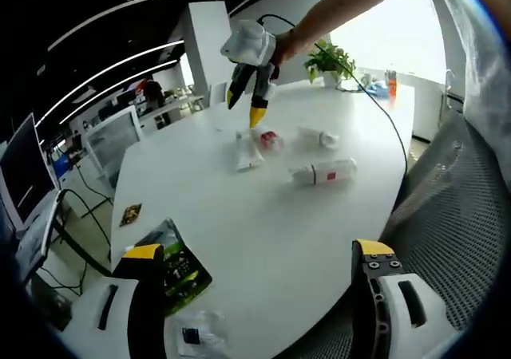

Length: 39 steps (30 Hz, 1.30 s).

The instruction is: Arrange the skincare products in the storage area until every visible bottle or jar stands upright without overlapping.

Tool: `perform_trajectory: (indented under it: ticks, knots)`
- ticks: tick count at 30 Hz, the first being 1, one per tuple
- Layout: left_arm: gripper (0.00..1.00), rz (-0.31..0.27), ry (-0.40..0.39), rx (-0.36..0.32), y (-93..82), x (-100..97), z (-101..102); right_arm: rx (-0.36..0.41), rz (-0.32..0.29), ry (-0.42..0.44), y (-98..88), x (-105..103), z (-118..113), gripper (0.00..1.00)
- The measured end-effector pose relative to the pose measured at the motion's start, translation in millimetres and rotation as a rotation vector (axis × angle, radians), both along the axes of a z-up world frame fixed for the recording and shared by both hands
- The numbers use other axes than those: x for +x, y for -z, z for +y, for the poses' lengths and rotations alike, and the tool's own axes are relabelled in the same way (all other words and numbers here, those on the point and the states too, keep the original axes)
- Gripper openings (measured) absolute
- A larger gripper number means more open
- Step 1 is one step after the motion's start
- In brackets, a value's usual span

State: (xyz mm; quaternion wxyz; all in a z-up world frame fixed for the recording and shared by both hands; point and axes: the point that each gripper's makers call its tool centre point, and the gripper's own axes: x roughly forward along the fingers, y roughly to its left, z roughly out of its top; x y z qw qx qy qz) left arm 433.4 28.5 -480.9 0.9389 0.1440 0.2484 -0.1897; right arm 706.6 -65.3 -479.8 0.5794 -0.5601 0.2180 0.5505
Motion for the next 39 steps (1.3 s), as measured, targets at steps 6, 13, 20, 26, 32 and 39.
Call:
perform_trajectory:
  ticks: [6,13,20,26,32,39]
  knots:
    - [0.92,0.013,-0.002,0.005,2.9,-1.0,1.2,-0.119,0.012,-0.065,22.2,8.1,-3.5,0.43]
    - [0.89,0.018,-0.007,0.009,4.5,-1.1,3.0,-0.238,-0.001,-0.167,39.3,11.2,-3.5,0.4]
    - [0.88,0.022,-0.014,0.011,5.8,-0.7,5.2,-0.361,-0.037,-0.295,55.4,10.1,-3.3,0.37]
    - [0.87,0.026,-0.015,0.012,6.8,-0.8,6.5,-0.434,-0.046,-0.355,67.3,7.9,-4.4,0.37]
    - [0.86,0.025,-0.017,0.012,6.9,-0.9,7.0,-0.493,-0.053,-0.401,76.4,7.7,-8.6,0.33]
    - [0.84,0.033,-0.014,0.014,8.2,-1.8,6.7,-0.562,-0.072,-0.479,82.9,9.2,-9.2,0.34]
